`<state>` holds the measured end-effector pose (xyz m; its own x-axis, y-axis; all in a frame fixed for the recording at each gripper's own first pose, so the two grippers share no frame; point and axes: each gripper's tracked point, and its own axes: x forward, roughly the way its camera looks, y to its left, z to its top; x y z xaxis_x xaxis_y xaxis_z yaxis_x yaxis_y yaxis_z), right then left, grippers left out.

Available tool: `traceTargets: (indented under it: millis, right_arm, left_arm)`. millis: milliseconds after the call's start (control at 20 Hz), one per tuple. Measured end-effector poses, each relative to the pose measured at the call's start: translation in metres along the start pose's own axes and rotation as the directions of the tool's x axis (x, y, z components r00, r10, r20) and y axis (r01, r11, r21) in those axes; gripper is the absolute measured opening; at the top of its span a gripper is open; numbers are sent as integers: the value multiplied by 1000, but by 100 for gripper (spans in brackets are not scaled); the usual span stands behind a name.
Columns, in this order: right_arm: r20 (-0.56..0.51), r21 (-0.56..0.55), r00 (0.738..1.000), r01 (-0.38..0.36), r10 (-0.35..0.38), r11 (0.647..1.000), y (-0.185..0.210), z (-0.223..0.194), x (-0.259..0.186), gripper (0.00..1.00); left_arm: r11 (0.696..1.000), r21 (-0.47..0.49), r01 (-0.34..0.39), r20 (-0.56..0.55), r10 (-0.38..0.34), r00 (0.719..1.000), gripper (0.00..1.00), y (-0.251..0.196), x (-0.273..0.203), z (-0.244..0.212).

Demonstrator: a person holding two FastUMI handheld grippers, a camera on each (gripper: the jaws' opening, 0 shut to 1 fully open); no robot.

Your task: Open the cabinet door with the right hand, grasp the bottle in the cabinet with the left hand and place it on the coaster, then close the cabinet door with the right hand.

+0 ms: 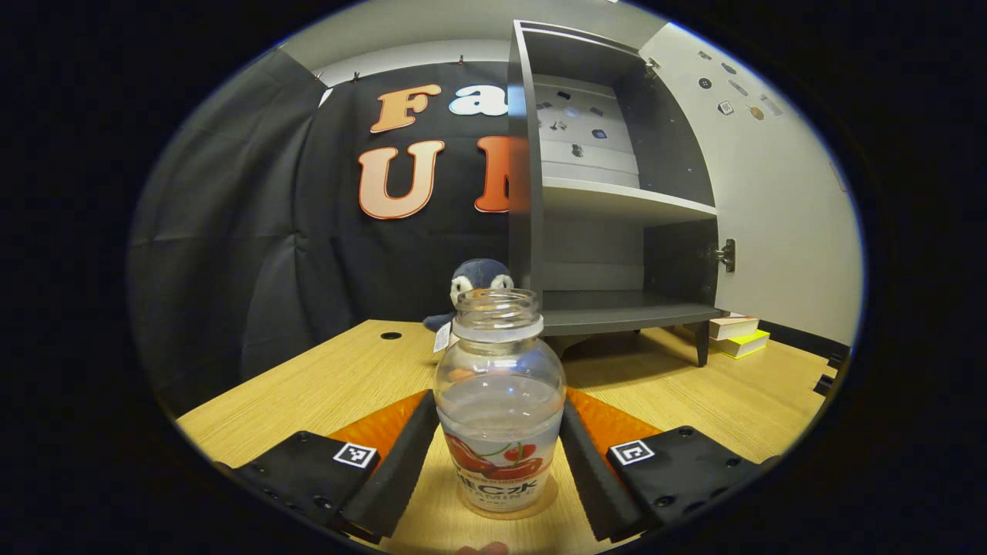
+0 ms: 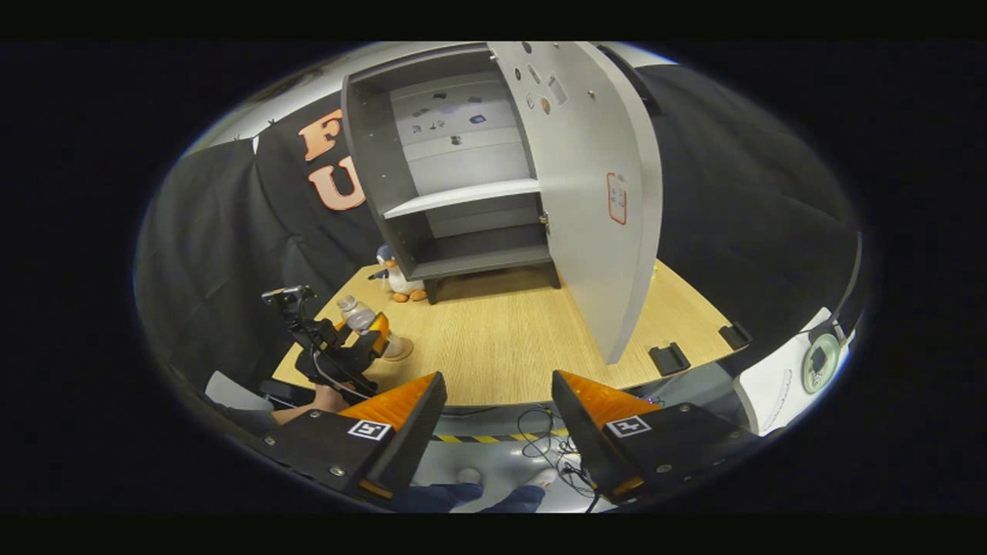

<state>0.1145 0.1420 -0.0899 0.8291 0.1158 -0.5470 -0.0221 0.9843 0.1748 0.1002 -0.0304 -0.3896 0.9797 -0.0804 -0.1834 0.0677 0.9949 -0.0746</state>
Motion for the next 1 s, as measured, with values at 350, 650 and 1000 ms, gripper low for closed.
traceTargets:
  millis: [350, 650, 1000]
  right_arm:
    - [-3, -4, 1000, -9, 9, 1000, 1, -2, -1, 86]
    - [-6, -3, 1000, -15, 15, 1000, 2, -3, -2, 86]
    - [-4, -7, 1000, -29, 29, 1000, 3, -3, -4, 86]
  left_arm:
    - [1000, -13, 12, 19, -12, 1000, 95, 1, 0, 11]
    - [999, -23, 29, 31, -28, 999, 95, -1, -5, 20]
    - [999, -4, 42, 62, -41, 997, 95, -4, -9, 38]
